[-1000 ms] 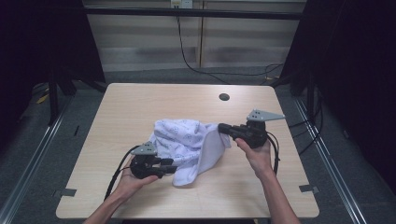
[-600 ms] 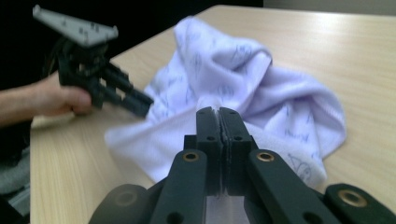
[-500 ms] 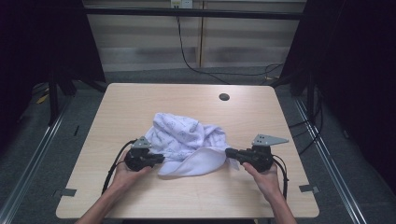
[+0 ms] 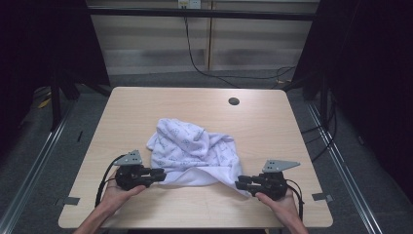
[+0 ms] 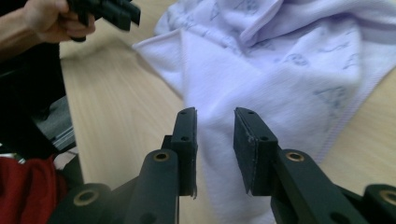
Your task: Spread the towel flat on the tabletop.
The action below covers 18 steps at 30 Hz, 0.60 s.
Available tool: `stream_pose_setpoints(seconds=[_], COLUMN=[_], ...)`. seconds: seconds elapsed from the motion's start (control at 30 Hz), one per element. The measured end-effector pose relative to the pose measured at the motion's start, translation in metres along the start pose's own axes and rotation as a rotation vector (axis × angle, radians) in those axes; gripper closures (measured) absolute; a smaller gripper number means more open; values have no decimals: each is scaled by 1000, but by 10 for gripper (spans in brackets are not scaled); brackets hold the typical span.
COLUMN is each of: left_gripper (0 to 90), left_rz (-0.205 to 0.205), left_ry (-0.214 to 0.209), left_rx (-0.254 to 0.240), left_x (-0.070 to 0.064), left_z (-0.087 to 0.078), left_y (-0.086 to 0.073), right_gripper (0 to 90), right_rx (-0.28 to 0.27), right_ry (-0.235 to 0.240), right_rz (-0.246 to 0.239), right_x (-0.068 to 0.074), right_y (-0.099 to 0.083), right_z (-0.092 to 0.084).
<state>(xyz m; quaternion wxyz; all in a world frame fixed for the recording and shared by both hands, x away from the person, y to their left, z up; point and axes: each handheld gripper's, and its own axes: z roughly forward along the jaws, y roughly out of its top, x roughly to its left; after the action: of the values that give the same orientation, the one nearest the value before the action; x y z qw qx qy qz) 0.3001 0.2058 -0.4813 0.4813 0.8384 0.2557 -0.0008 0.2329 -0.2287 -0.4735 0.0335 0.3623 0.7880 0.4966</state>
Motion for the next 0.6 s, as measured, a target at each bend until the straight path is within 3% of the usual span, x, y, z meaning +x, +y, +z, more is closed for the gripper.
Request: stream_pose_setpoints(seconds=[0.07, 0.13, 0.23, 0.3, 0.43, 0.5, 0.57, 0.6], left_gripper=[714, 712, 710, 688, 643, 633, 638, 651], left_rz=[-27, -25, -10, 23, 47, 38, 21, 5], left_ry=[6, 39, 27, -6, -47, -57, -42, -14], left_rx=[12, 44, 81, 111, 172, 151, 111, 85], left_x=[6, 10, 8, 0, -10, -11, -7, -2], left_z=[8, 15, 21, 21, 18, 14, 11, 11], left_y=[0, 0, -2, -4, -14, -16, -13, -8], right_gripper=[686, 683, 670, 660, 638, 637, 625, 617], right_rx=[-2, 10, 47, 53, 104, 75, 32, 12], right_ry=[-38, -58, -109, -98, -81, -93, -93, -89], right_rz=[4, 14, 11, 8, -14, -9, 0, 7], right_x=[-6, -15, -26, -27, -15, -10, -8, -8], right_y=[2, 3, 5, 5, -2, -5, -3, 0], right_z=[1, 6, 17, 20, 19, 9, 2, -1])
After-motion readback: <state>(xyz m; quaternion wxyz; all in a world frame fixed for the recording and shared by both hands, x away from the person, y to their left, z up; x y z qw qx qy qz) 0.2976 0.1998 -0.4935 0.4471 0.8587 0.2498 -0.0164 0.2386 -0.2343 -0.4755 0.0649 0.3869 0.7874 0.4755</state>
